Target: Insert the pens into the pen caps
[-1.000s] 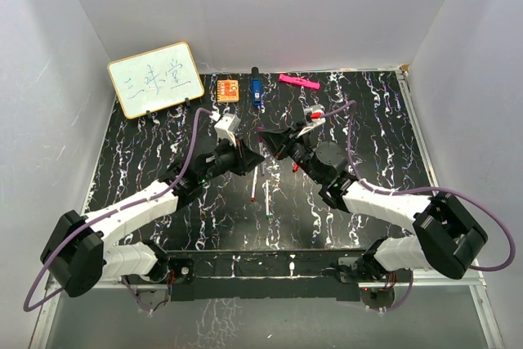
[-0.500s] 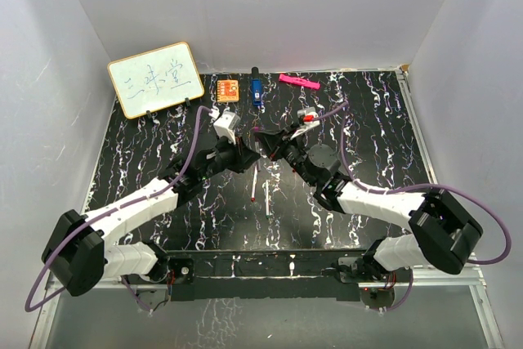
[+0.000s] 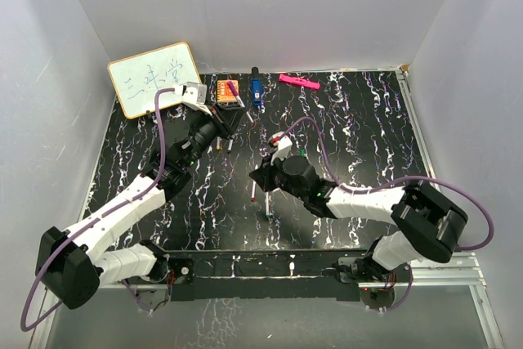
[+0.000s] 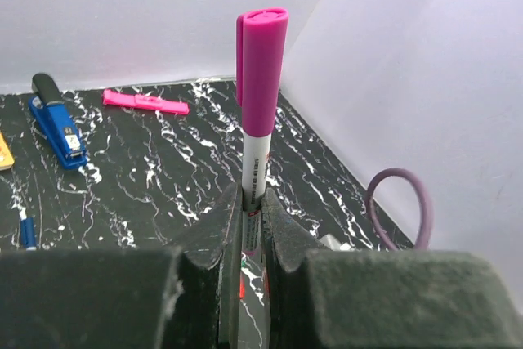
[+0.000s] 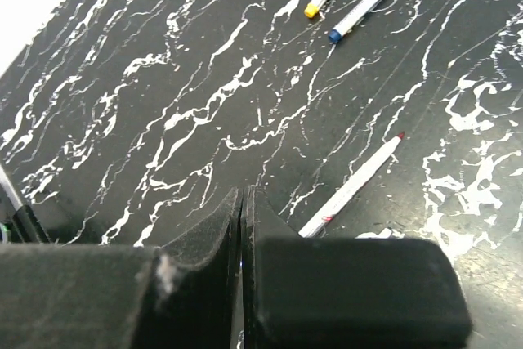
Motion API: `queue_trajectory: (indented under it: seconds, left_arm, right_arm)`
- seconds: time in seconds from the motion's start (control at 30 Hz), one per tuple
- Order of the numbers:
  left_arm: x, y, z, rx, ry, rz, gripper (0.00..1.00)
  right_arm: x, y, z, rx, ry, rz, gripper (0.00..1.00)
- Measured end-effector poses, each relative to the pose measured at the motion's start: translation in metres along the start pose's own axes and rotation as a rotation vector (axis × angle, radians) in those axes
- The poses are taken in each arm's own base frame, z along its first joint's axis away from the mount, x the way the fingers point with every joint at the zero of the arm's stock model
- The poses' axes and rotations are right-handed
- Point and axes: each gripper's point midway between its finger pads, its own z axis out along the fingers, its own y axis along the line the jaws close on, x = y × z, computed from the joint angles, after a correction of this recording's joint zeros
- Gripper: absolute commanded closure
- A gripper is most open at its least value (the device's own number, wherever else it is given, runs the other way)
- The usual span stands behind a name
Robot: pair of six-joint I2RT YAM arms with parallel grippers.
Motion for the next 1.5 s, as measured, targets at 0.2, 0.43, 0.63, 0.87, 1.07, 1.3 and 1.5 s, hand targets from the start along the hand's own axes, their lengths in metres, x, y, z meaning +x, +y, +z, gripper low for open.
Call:
queue_trajectory:
  seconds: [0.2, 0.43, 0.63, 0.87, 1.07, 1.3, 1.5]
  left_arm:
    - [0.018, 0.016, -0.004, -0.072, 0.067, 0.013, 1.00]
    - [0.049, 0.059, -0.001, -0.222, 0.224, 0.052, 1.00]
    - [0.097, 0.111, 0.028, -0.343, 0.448, 0.080, 1.00]
    - [0.182, 0.151, 0.033, -0.397, 0.745, 0.108, 1.00]
    - [0.218, 0.168, 0.033, -0.419, 0.875, 0.112, 1.00]
    - [0.234, 0.181, 0.043, -0.429, 0.916, 0.099, 1.00]
    - [0.242, 0.190, 0.052, -0.452, 0.937, 0.090, 1.00]
  right_arm:
    - [-0.020, -0.008, 0.002, 0.069, -0.037, -0.054, 1.00]
    - [-0.065, -0.025, -0.015, 0.208, -0.163, -0.098, 0.66]
    - [-0.081, -0.053, -0.033, 0.363, -0.203, -0.122, 0.66]
    - [-0.101, -0.065, -0.053, 0.448, -0.264, -0.115, 0.65]
    - [-0.108, -0.066, -0.059, 0.466, -0.291, -0.106, 0.61]
    - [-0.108, -0.069, -0.060, 0.482, -0.291, -0.105, 0.53]
    - [-0.108, -0.070, -0.061, 0.491, -0.294, -0.105, 0.44]
